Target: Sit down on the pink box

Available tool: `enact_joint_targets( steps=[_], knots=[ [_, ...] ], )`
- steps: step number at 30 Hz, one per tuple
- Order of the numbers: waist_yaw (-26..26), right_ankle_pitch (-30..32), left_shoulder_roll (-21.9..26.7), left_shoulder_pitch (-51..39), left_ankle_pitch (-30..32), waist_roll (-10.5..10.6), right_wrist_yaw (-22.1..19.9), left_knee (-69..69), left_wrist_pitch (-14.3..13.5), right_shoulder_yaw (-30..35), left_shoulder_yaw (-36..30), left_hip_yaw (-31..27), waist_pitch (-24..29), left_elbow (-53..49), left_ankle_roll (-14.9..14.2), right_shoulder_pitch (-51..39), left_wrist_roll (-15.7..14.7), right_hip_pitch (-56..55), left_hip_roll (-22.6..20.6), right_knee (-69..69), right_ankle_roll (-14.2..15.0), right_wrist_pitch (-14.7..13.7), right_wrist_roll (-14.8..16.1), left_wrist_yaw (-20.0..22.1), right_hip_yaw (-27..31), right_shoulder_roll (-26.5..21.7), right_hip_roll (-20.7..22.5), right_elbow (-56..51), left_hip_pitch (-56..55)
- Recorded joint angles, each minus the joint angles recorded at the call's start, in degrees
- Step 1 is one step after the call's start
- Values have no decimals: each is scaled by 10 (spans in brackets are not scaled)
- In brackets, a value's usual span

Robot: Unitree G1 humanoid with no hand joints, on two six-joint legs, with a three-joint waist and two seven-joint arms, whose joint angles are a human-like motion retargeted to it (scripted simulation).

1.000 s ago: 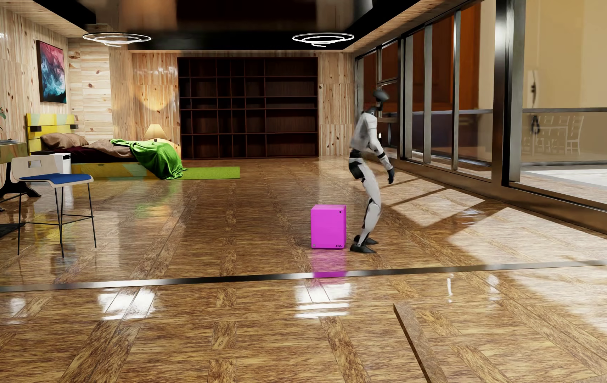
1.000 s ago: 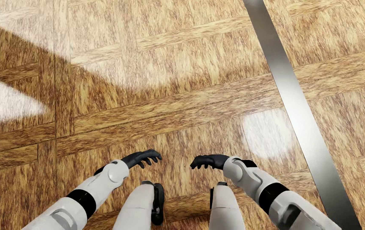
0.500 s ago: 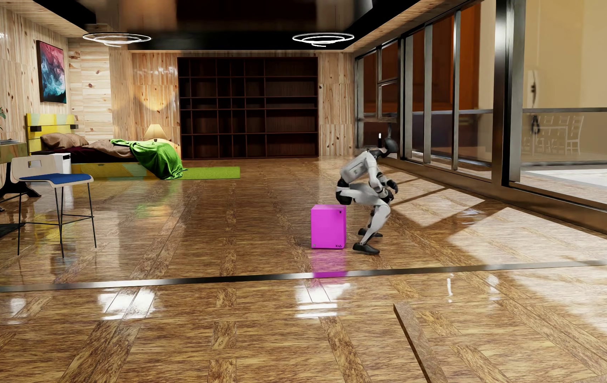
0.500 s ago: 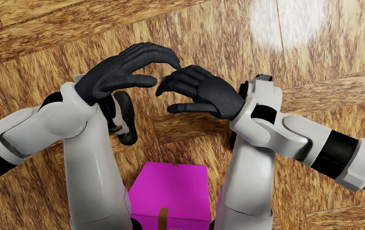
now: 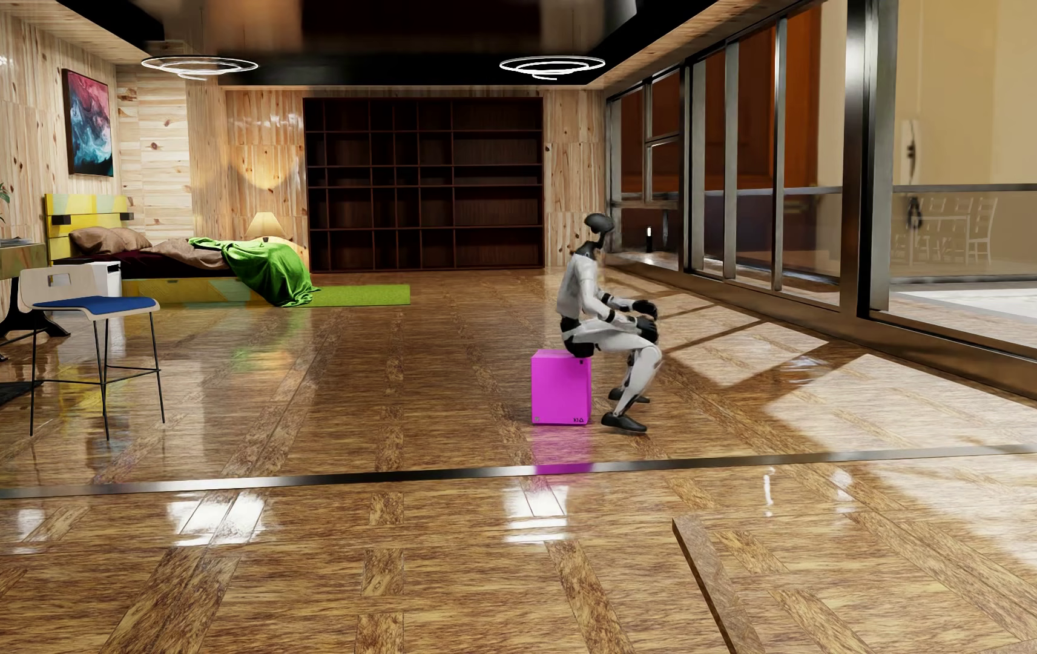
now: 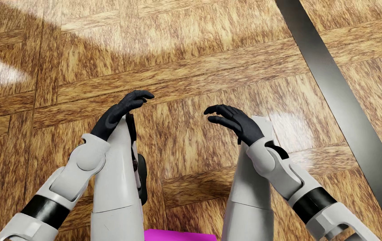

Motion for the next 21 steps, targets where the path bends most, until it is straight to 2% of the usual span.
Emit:
enact_joint_targets(
  steps=[2, 5, 8, 10, 12, 14, 15, 16, 18, 19, 21],
  knots=[
    [3, 5, -55, 14, 4, 3, 8, -4, 8, -19, 22, 1, -16, 43, 7, 17, 9, 23, -6, -6, -4, 4, 3, 6, -2, 33, 3, 40, 19],
    [5, 10, -79, 11, 10, 8, -3, -6, 13, -26, 9, 4, -39, 101, 23, 29, 5, 55, -20, -12, -10, 12, 17, 21, -6, 54, 5, 92, 42],
    [6, 13, -79, 24, 12, 13, -28, -6, 23, -51, 8, 6, -61, 153, 34, 57, -20, 80, -27, -16, -14, 34, 49, 46, -10, 66, 8, 140, 61],
    [5, 16, -87, 49, 15, 15, -31, -7, 37, -83, 29, 6, -75, 208, 38, 86, -51, 89, -29, -18, -17, 56, 90, 68, -11, 79, 12, 188, 68],
    [3, 20, -91, 70, 18, 15, -6, -9, 68, -114, 52, 9, -82, 293, 41, 111, -81, 95, -32, -20, -24, 91, 137, 50, -13, 90, 15, 264, 75],
    [4, 23, -88, 84, 21, 17, 58, -11, 104, -126, 56, 12, -86, 397, 47, 138, -70, 103, -33, -21, -27, 120, 149, -14, -15, 87, 17, 350, 81],
    [5, 23, -90, 90, 22, 18, 99, -12, 114, -127, 52, 15, -88, 449, 49, 151, -49, 106, -35, -22, -28, 128, 141, -48, -16, 84, 15, 395, 85],
    [6, 23, -94, 98, 22, 19, 138, -13, 116, -126, 50, 16, -89, 494, 50, 163, -21, 108, -36, -22, -27, 127, 118, -79, -17, 83, 14, 432, 88],
    [7, 22, -111, 124, 22, 20, 194, -15, 111, -128, 48, 18, -94, 565, 50, 193, 37, 112, -38, -22, -28, 108, 43, -116, -19, 91, 10, 483, 93],
    [7, 22, -120, 140, 23, 19, 208, -16, 114, -132, 51, 19, -95, 585, 50, 206, 54, 113, -38, -22, -28, 110, 24, -128, -19, 98, 8, 500, 95],
    [7, 22, -134, 179, 22, 19, 207, -17, 115, -151, 66, 20, -99, 599, 49, 237, 62, 114, -39, -21, -29, 113, 28, -137, -20, 113, 6, 513, 100]
  ],
)
